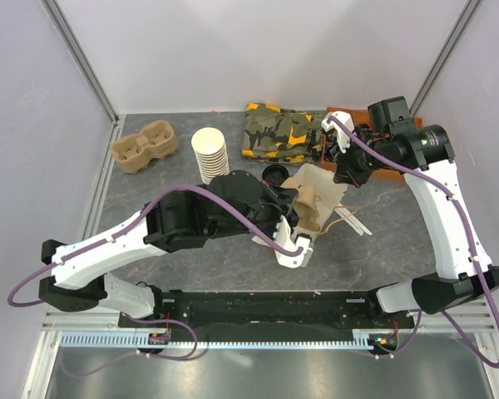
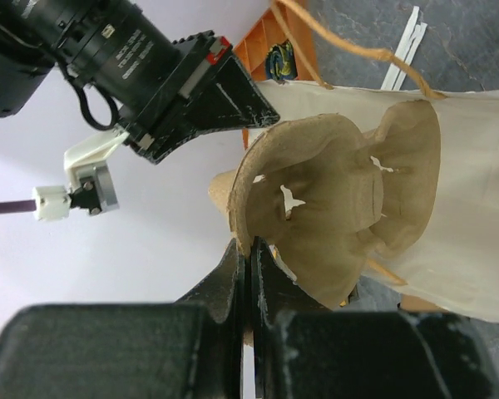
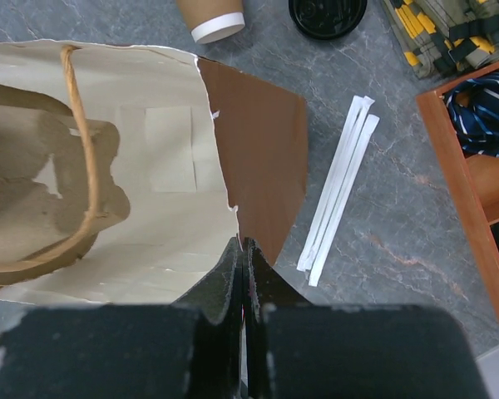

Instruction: Pack the takeout coffee

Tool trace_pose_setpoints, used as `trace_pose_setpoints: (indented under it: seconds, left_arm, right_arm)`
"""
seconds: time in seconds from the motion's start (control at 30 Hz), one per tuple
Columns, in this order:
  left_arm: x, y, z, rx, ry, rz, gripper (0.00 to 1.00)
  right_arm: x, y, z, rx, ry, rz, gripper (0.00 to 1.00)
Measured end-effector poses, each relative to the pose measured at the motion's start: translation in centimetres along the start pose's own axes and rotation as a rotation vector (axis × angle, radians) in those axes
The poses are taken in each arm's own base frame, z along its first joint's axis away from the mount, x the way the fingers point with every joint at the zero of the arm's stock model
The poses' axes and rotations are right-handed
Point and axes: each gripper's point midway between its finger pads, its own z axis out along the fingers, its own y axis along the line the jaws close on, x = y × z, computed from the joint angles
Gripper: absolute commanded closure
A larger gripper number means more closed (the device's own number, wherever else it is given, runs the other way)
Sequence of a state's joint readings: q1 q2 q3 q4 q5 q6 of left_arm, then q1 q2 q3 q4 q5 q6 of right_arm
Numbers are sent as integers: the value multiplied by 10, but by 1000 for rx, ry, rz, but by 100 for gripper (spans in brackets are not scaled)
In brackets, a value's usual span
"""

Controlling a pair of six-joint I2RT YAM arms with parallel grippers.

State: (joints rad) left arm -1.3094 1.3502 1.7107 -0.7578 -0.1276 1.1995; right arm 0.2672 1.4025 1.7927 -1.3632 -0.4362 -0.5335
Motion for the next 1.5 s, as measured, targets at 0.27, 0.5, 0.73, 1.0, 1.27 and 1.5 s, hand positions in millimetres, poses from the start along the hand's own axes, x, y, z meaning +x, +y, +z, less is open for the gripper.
trace_pose_setpoints:
  seconds: [0.27, 0.5, 0.73, 1.0, 1.27, 1.5]
  left_arm:
    - [-4, -18, 22, 60, 22, 46, 98]
    - [-17, -8, 25, 46, 41, 132, 98]
    - [-26, 3, 13, 17, 61, 225, 98]
    - [-39, 17, 0, -20, 74, 340, 98]
    - [-39, 4, 2, 40, 71, 379, 98]
    - [-24, -34, 20, 187, 67, 327, 98]
  right_arm:
    - [-9, 7, -2, -2, -15, -12, 100]
    - [-6, 4, -2, 26, 6, -8, 100]
    - [4, 1, 4, 36, 44, 4, 100]
    - [7, -2, 7, 45, 63, 13, 100]
    - [6, -1, 7, 36, 58, 19, 100]
    - [0, 10, 4, -1, 23, -7, 100]
